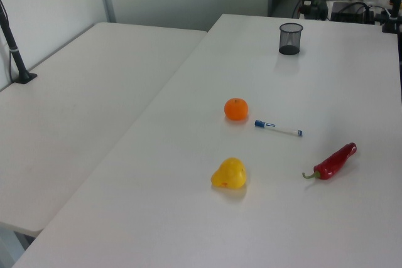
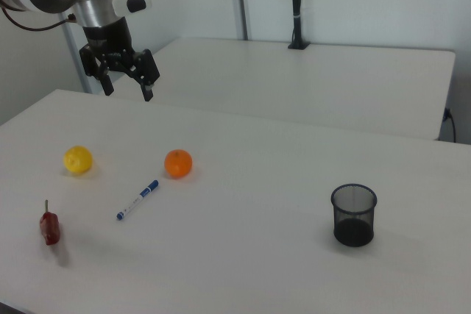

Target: Place marker

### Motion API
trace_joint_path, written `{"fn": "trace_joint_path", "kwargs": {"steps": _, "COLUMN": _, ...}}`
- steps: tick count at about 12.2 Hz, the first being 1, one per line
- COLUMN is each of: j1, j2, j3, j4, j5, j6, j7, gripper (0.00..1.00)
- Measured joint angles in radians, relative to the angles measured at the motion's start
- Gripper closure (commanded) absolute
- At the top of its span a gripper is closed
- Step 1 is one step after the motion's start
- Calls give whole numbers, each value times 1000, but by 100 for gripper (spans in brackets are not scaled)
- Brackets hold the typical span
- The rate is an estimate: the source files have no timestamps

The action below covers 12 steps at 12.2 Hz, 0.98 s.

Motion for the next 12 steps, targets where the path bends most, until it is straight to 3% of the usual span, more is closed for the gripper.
{"fn": "trace_joint_path", "kwargs": {"steps": 12, "j1": 2, "j2": 27, "j3": 0, "j4": -6, "j5": 0, "j6": 20, "j7": -3, "gripper": 0}}
